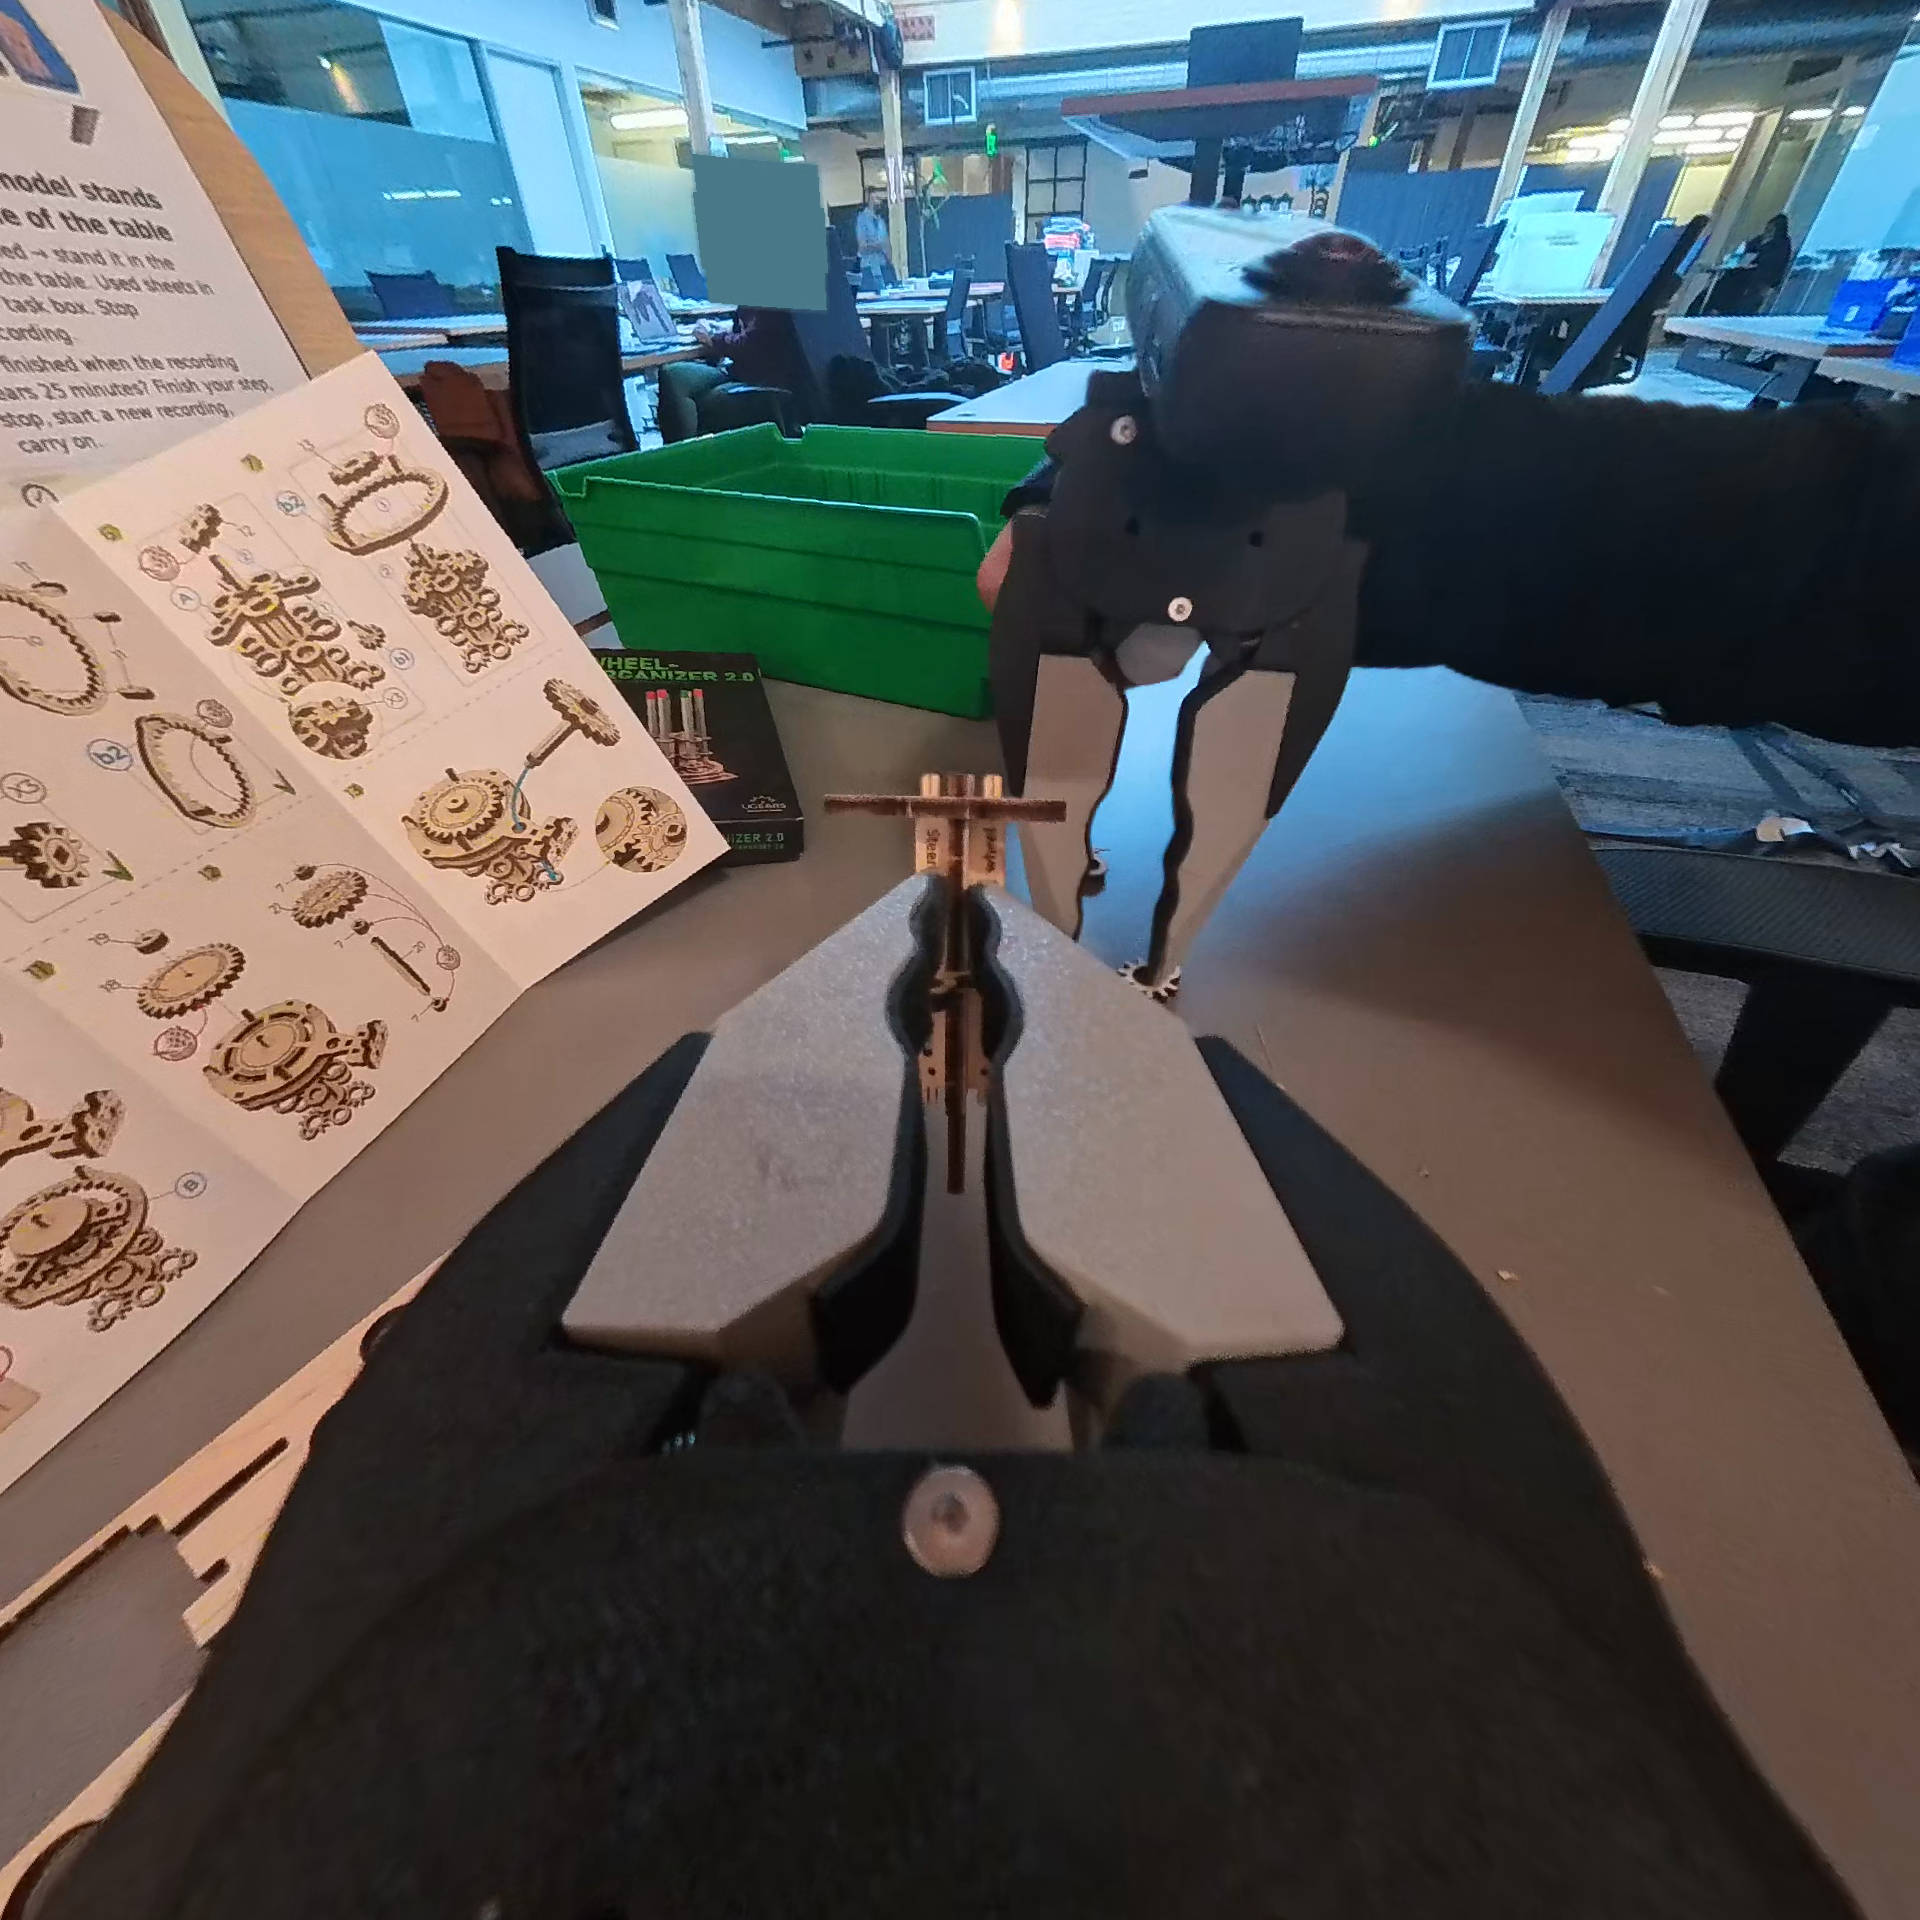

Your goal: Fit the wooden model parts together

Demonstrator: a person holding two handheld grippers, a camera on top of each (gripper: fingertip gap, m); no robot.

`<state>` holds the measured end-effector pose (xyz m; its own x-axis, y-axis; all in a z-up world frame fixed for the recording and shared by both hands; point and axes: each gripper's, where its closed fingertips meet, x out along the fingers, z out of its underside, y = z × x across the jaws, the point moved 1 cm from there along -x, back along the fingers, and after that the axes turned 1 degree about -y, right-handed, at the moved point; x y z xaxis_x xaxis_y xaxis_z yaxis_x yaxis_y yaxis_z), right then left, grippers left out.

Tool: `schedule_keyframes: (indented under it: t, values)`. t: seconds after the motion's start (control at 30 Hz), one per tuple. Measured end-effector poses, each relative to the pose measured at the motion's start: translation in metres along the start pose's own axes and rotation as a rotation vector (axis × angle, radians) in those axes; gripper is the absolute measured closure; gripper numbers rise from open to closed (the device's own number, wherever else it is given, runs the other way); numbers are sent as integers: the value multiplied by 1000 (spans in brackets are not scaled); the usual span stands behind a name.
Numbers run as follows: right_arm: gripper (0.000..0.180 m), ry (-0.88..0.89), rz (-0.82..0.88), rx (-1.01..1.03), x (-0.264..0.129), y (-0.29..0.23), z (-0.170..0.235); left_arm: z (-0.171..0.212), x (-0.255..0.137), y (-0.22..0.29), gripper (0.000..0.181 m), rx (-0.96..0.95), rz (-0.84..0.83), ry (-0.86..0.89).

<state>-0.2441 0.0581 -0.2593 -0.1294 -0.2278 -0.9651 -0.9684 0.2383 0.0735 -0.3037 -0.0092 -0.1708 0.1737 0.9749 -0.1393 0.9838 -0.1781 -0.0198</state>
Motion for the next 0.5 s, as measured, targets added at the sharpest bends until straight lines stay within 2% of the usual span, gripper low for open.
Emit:
schedule_keyframes:
  t: [0.23, 0.5]
  values:
    - [151, -63, -31, -42, 1, 1, 5, 1, 0, 0, 181, 0, 4, -4]
    - [156, -62, -43, -68, -2, 2, 4, 2, 1, 0, 180, -4, 7, -7]
